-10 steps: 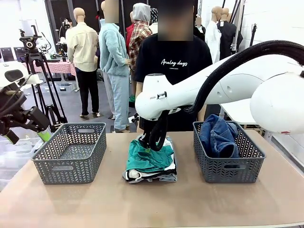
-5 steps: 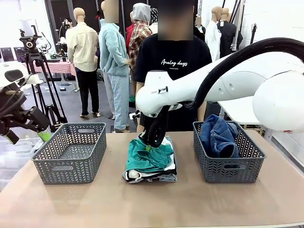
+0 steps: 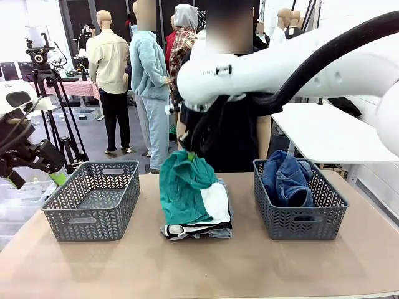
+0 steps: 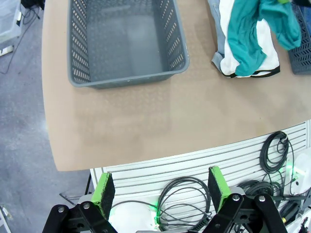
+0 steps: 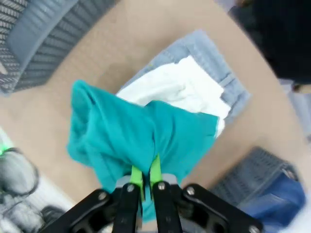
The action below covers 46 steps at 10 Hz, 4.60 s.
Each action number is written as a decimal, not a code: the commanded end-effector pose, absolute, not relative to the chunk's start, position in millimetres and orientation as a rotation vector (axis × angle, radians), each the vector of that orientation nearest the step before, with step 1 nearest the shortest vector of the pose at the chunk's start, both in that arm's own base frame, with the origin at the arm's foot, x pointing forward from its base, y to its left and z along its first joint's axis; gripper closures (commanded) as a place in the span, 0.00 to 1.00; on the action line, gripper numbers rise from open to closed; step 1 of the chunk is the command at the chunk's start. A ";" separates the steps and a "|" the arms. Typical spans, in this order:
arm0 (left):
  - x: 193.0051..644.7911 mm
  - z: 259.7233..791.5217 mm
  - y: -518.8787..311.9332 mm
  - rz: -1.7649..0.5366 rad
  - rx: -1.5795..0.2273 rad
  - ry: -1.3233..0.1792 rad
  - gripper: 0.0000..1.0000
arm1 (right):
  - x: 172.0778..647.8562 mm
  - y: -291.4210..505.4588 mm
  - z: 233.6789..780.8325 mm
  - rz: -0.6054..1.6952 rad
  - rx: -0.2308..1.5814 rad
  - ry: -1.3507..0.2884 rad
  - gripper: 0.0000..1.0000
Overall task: Sort the tops and bottoms.
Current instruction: Lift clothes from the center of the table with your right hand, then sort the clothes according to human instructions.
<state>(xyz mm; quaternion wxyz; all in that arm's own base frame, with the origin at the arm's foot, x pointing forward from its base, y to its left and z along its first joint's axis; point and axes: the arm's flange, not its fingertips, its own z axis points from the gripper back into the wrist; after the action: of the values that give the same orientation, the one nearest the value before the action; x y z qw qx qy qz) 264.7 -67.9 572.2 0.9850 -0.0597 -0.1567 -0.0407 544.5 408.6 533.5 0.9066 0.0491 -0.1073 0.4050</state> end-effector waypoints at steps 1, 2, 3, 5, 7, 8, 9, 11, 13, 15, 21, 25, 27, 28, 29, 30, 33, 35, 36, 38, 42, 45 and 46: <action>264.2 573.1 -66.8 -0.065 -0.119 -0.311 0.00 | 527.8 416.3 561.6 0.831 0.034 -0.314 1.00; 264.2 573.1 -66.8 -0.065 -0.119 -0.311 0.00 | 519.4 417.8 577.8 0.827 0.015 -0.362 1.00; 264.2 573.1 -66.8 -0.065 -0.119 -0.311 0.00 | 518.6 417.2 583.6 0.821 0.035 -0.417 1.00; 264.2 573.1 -66.8 -0.065 -0.119 -0.311 0.00 | 526.0 415.1 580.1 0.858 0.059 -0.317 1.00; 264.2 573.1 -66.8 -0.065 -0.119 -0.311 0.00 | 526.0 415.1 580.1 0.858 0.059 -0.317 1.00; 264.2 573.1 -66.8 -0.065 -0.119 -0.311 0.00 | 526.0 415.1 580.1 0.858 0.059 -0.317 1.00; 264.2 573.1 -66.8 -0.065 -0.119 -0.311 0.00 | 526.0 415.1 580.1 0.858 0.059 -0.317 1.00; 264.2 573.1 -66.8 -0.065 -0.119 -0.311 0.00 | 526.0 415.1 580.1 0.858 0.059 -0.317 1.00; 264.2 573.1 -66.8 -0.065 -0.119 -0.311 0.00 | 526.0 415.1 580.1 0.858 0.059 -0.317 1.00; 264.2 573.1 -66.8 -0.065 -0.119 -0.311 0.00 | 526.0 415.1 580.1 0.858 0.059 -0.317 1.00; 264.2 573.1 -66.8 -0.065 -0.119 -0.311 0.00 | 526.0 415.1 580.1 0.858 0.059 -0.317 1.00; 264.2 573.1 -66.8 -0.065 -0.119 -0.311 0.00 | 526.0 415.1 580.1 0.858 0.059 -0.317 1.00; 264.2 573.1 -66.8 -0.065 -0.119 -0.311 0.00 | 526.0 415.1 580.1 0.858 0.059 -0.317 1.00; 264.2 573.1 -66.8 -0.065 -0.119 -0.311 0.00 | 526.0 415.1 580.1 0.858 0.059 -0.317 1.00; 264.2 573.1 -66.8 -0.065 -0.119 -0.311 0.00 | 526.0 415.1 580.1 0.858 0.059 -0.317 1.00; 264.2 573.1 -66.8 -0.065 -0.119 -0.311 0.00 | 526.0 415.1 580.1 0.858 0.059 -0.317 1.00; 264.2 573.1 -66.8 -0.065 -0.119 -0.311 0.00 | 526.0 415.1 580.1 0.858 0.059 -0.317 1.00; 264.7 572.3 -67.9 -0.082 -0.120 -0.315 0.00 | 526.0 415.1 580.1 0.858 0.059 -0.317 1.00; 252.7 586.7 -59.8 -0.085 -0.080 -0.336 0.00 | 526.0 415.1 580.1 0.858 0.059 -0.317 1.00; 239.2 604.2 -40.6 -0.143 -0.031 -0.335 0.00 | 526.0 415.1 580.1 0.858 0.059 -0.317 1.00; 215.7 624.6 14.7 -0.244 0.005 -0.305 0.00 | 526.0 415.1 580.1 0.858 0.059 -0.317 1.00; 214.8 623.4 14.8 -0.228 -0.012 -0.303 0.00 | 537.6 434.1 582.3 0.968 0.082 -0.409 1.00; 214.8 623.4 14.8 -0.228 -0.012 -0.303 0.00 | 543.2 451.8 586.8 1.077 0.110 -0.442 1.00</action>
<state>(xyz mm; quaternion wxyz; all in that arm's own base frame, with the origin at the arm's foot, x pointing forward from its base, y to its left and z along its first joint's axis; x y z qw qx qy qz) 213.0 20.4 623.2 0.9824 -0.0128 -0.1447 -0.1177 530.4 433.8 580.9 0.8660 0.0334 -0.1871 0.4624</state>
